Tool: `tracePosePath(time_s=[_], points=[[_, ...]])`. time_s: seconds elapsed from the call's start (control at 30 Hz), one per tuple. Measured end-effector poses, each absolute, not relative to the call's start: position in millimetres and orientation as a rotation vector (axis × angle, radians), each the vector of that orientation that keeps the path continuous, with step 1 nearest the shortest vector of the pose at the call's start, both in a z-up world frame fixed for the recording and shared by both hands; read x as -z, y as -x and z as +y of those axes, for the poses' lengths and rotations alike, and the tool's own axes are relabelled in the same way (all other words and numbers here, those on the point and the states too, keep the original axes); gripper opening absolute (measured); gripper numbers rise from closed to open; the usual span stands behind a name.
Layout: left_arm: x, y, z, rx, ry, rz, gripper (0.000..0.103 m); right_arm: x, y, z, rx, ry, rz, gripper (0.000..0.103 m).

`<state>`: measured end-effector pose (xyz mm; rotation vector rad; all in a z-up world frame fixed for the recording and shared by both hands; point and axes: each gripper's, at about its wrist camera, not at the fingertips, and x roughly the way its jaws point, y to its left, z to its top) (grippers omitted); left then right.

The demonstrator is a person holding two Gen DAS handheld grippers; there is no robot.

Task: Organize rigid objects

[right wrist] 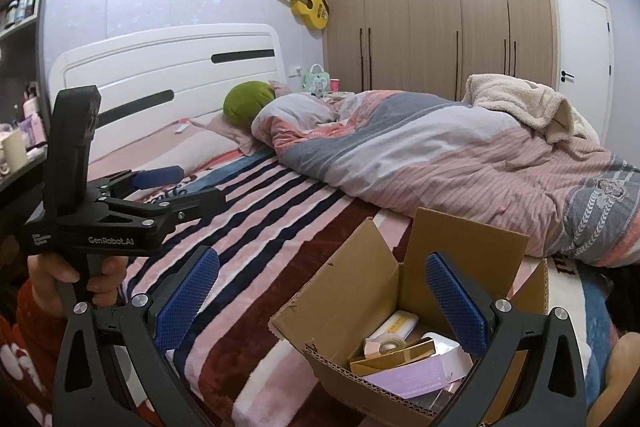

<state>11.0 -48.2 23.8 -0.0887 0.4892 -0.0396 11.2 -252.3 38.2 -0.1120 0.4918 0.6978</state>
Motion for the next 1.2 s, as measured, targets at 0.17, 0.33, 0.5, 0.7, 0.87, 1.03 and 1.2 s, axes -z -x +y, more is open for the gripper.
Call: tracePosePath(time_s=[0.17, 0.33, 0.5, 0.7, 0.87, 1.03, 1.2], points=[[-24.1, -10.5, -48.1, 0.038, 0.084, 0.489, 0.103, -39.1, -9.0, -251.2, -0.7, 0.119, 0.489, 0.103], [-25.5, -10.9, -47.6, 0.04, 0.083, 0.488, 0.103, -40.8, -9.2, -249.1, -0.696, 0.128, 0.489, 0.103], [-25.9, -10.4, -47.5, 0.04, 0.082, 0.487, 0.103, -41.7, -9.2, -249.5, -0.695, 0.127, 0.488, 0.103], [-25.6, -10.6, -48.2, 0.039, 0.079, 0.488, 0.103, -42.1, -9.0, -249.7, -0.694, 0.128, 0.488, 0.103], [-26.6, -10.6, -47.0, 0.04, 0.079, 0.488, 0.103, -43.5, -9.1, -251.8, -0.694, 0.123, 0.492, 0.103], [-27.4, -9.6, -43.4, 0.038, 0.081, 0.491, 0.103, -43.9, -9.0, -251.8, -0.692, 0.124, 0.492, 0.103], [-27.6, -9.1, -41.4, 0.038, 0.078, 0.493, 0.103, -43.8, -8.6, -251.4, -0.692, 0.123, 0.493, 0.103]])
